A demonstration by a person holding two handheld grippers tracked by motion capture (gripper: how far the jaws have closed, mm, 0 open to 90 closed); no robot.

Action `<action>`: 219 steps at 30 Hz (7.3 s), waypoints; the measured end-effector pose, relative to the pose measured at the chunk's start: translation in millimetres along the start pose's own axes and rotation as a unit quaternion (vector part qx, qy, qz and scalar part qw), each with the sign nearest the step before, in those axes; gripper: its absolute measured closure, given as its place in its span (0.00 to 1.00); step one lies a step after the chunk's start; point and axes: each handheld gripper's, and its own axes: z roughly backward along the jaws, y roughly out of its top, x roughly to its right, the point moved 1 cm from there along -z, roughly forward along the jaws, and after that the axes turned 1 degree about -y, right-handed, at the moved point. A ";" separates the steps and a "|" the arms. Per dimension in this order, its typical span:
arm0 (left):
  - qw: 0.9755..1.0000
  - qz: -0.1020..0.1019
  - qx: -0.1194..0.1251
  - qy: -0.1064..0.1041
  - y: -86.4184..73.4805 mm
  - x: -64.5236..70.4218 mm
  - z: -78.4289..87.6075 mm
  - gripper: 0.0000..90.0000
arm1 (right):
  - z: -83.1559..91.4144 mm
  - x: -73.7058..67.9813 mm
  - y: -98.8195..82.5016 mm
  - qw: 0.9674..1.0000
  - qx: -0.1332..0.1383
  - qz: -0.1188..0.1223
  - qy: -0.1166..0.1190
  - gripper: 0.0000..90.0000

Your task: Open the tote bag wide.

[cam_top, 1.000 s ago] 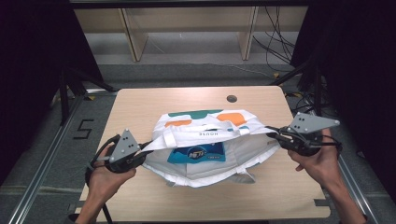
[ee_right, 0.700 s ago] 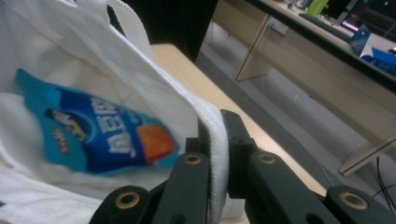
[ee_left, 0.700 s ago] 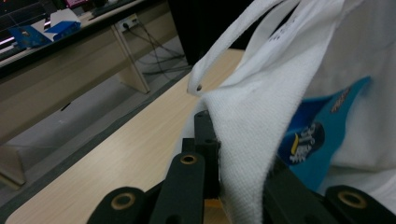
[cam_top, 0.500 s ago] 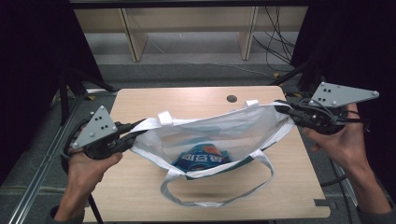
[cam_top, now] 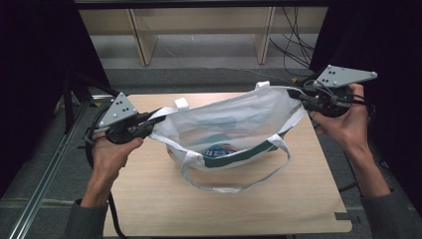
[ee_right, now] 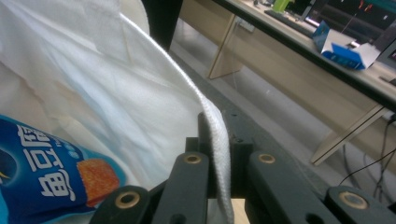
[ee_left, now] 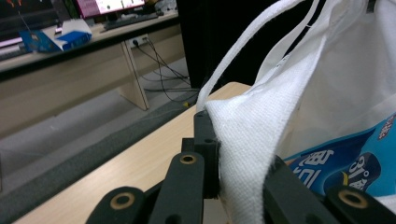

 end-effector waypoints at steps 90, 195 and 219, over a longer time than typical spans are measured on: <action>0.987 0.132 -0.073 -0.048 -129.9 -7.7 -91.3 0.94 | -9.1 -24.9 -36.8 0.990 0.002 -0.100 0.103 0.59; 0.994 0.083 -0.038 -0.064 -138.6 91.0 6.5 0.92 | -42.3 -140.3 -131.1 0.981 -0.062 -0.010 0.181 0.99; 0.992 0.117 -0.032 -0.038 -33.0 39.0 -32.7 0.55 | -56.4 -148.3 -144.1 0.976 -0.091 -0.019 0.198 0.98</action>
